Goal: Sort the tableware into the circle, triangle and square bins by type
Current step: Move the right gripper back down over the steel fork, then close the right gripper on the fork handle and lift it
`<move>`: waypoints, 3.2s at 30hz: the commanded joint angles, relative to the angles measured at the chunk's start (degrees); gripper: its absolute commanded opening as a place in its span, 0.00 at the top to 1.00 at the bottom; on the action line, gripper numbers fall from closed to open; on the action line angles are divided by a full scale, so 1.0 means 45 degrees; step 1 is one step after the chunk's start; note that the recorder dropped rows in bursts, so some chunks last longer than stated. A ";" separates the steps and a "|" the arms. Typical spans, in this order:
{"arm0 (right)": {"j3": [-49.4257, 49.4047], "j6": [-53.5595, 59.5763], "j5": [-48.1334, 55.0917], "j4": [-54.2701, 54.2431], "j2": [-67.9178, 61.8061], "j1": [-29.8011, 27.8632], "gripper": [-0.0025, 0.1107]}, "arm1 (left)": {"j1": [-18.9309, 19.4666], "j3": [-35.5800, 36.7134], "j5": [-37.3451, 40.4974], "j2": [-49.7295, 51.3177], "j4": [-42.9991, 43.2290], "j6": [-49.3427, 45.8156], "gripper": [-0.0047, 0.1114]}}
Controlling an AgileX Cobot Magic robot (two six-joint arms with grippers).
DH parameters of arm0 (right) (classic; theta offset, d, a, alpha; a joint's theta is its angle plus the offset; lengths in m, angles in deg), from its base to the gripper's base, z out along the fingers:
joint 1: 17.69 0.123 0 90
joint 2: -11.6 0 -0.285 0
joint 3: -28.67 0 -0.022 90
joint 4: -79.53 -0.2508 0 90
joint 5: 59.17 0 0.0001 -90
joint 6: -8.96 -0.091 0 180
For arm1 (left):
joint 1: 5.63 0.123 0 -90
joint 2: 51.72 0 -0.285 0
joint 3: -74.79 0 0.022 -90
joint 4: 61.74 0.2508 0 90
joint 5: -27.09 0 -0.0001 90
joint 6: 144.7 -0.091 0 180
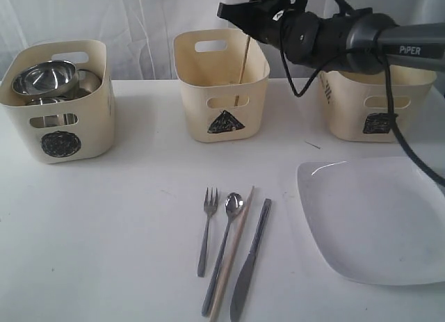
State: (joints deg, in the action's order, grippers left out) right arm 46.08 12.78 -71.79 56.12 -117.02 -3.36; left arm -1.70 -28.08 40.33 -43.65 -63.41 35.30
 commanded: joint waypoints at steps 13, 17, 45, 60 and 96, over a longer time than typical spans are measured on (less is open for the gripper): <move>-0.0044 0.2532 0.9788 0.0454 0.2607 -0.0012 0.98 | 0.0024 0.0018 0.0022 -0.0064 -0.0094 -0.0074 0.95; -0.0778 0.2532 1.1990 -0.0070 0.3324 -0.0012 0.98 | 0.0024 0.0018 0.0022 -0.0064 -0.0094 -0.0074 0.95; -0.6437 0.0898 0.8880 -0.1318 0.3852 0.4942 0.80 | 0.0024 0.0018 0.0022 -0.0064 -0.0094 -0.0074 0.95; -0.3294 -0.6878 1.3256 0.4537 0.1569 0.4171 0.52 | 0.0024 0.0018 0.0022 -0.0064 -0.0094 -0.0074 0.95; -0.2105 -0.6433 1.3270 0.3827 -0.1311 0.4228 0.96 | 0.0024 0.0018 0.0022 -0.0064 -0.0094 -0.0074 0.95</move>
State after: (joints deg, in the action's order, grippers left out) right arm 37.69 -16.47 -11.84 73.43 -120.02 15.61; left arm -1.70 -28.08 40.33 -43.65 -63.41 35.30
